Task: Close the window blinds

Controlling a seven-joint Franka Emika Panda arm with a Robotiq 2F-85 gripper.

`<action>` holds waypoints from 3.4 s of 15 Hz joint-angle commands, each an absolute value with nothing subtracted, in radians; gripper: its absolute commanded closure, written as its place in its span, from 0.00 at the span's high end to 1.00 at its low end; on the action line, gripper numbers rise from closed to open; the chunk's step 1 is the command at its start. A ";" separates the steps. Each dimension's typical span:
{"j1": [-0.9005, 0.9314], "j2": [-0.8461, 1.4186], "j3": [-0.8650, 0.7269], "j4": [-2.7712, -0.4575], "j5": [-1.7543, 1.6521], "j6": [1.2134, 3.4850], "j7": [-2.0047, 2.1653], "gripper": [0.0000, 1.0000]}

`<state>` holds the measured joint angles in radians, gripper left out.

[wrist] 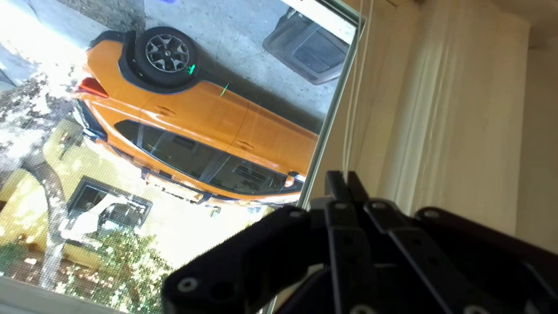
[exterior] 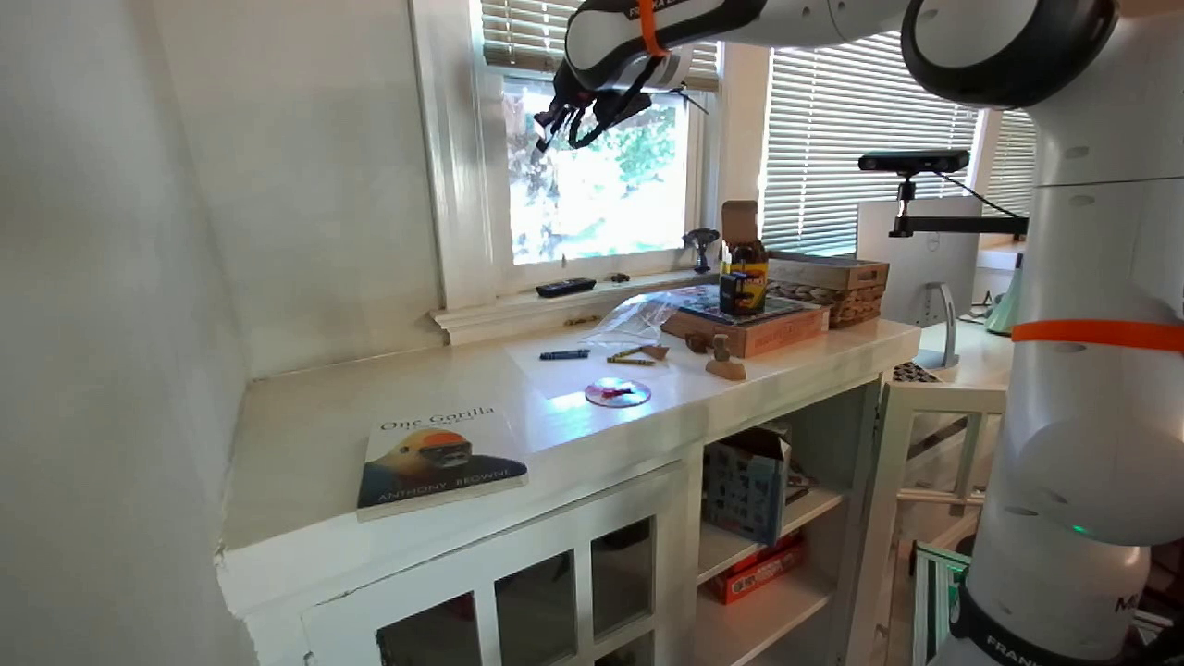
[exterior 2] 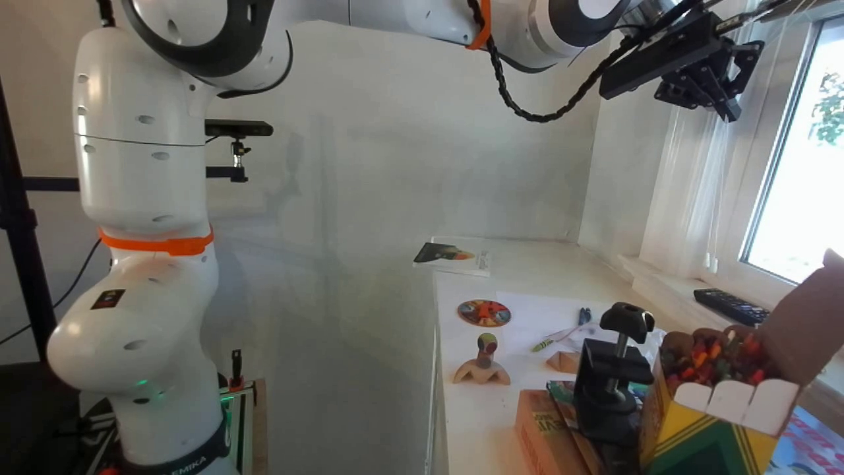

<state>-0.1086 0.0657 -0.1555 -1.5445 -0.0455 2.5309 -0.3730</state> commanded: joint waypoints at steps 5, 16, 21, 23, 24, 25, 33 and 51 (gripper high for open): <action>-0.162 0.049 -0.227 -1.559 -0.336 2.554 -0.156 0.00; -0.205 0.057 -0.313 -1.542 -0.518 2.528 -0.008 0.02; -0.202 0.066 -0.311 -1.523 -0.532 2.522 -0.007 0.00; -0.214 0.090 -0.322 -1.499 -0.540 2.536 -0.006 0.00; -0.224 0.099 -0.332 -1.491 -0.530 2.536 -0.022 0.00; -0.233 0.107 -0.341 -1.489 -0.522 2.537 -0.036 0.00; -0.288 0.182 -0.394 -1.444 -0.532 2.585 -0.063 0.00; -0.252 0.159 -0.416 -1.406 -0.547 2.586 -0.045 0.00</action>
<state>-0.2685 0.1957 -0.4155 -1.3904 -0.5200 2.5884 -0.0615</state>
